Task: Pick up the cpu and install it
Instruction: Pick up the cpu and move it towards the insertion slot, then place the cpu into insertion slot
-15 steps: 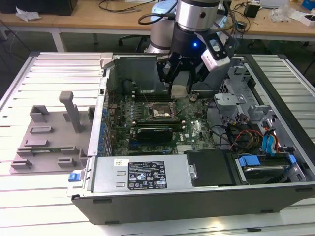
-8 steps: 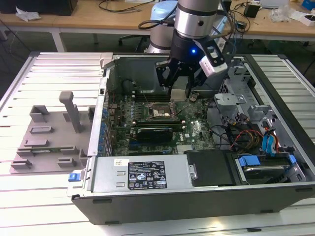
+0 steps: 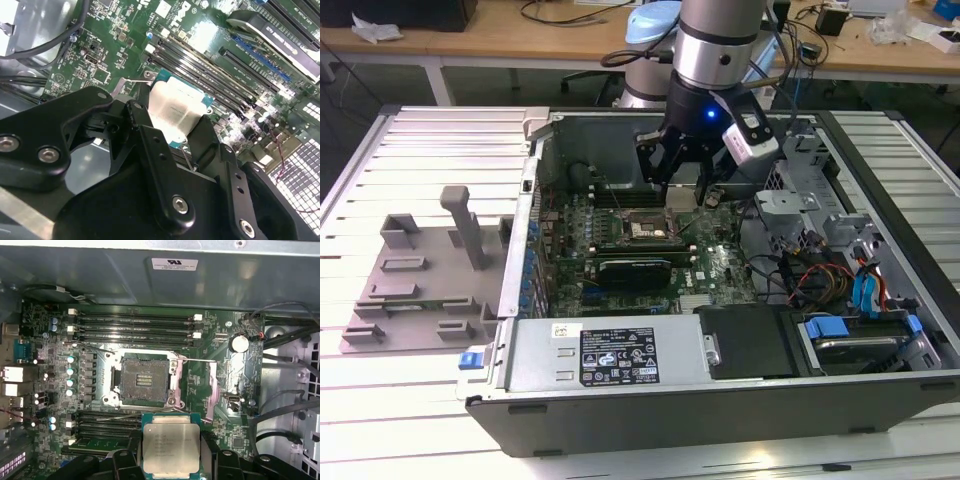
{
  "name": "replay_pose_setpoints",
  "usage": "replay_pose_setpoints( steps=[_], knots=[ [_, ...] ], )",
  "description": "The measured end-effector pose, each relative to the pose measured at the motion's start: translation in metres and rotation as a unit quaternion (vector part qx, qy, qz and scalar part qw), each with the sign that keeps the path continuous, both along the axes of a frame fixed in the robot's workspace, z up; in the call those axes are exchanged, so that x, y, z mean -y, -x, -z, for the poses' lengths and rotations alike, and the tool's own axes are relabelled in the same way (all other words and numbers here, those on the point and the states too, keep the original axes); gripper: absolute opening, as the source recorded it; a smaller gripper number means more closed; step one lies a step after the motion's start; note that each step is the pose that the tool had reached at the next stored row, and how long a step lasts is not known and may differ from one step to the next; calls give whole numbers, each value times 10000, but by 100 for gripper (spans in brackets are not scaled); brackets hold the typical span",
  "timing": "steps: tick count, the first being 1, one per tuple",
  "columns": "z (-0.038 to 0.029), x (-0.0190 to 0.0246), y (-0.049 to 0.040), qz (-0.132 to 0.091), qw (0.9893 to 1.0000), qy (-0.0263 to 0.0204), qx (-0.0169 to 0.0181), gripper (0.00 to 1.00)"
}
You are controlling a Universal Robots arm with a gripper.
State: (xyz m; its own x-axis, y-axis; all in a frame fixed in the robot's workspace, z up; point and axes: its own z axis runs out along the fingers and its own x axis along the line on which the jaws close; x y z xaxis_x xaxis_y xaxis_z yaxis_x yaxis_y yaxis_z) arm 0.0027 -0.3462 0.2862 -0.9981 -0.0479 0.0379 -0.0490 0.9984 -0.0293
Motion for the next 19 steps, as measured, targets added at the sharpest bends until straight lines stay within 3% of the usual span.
replay_pose_setpoints(
  steps=[15, 19],
  knots=[
    [3, 0, 0, 3, 10000, -1, 1, 55],
    [4, 0, 0, 266, 9996, -1, 1, 55]
  ],
)
